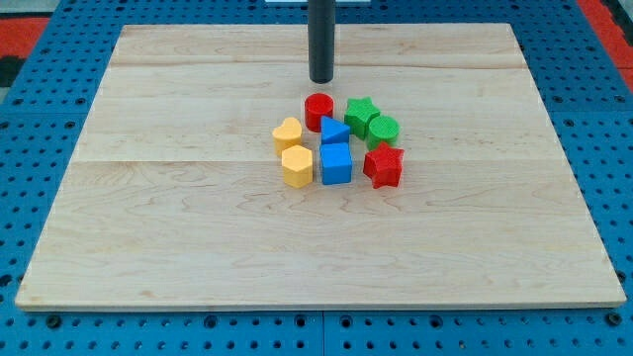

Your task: Move your arm towards the red star

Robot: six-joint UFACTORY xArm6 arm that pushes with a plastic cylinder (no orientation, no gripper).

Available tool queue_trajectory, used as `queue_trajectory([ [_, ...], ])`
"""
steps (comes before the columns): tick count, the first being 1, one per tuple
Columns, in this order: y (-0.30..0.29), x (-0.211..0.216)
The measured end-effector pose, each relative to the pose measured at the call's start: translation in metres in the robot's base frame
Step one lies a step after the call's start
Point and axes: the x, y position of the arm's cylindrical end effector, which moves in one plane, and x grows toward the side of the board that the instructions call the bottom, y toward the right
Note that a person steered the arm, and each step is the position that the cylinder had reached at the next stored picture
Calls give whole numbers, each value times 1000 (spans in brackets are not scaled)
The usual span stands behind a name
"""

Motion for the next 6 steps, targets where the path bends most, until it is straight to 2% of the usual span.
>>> queue_trajectory([
  [1,0,0],
  [2,33,-2],
  [3,100,0],
  [4,109,61],
  [6,129,128],
])
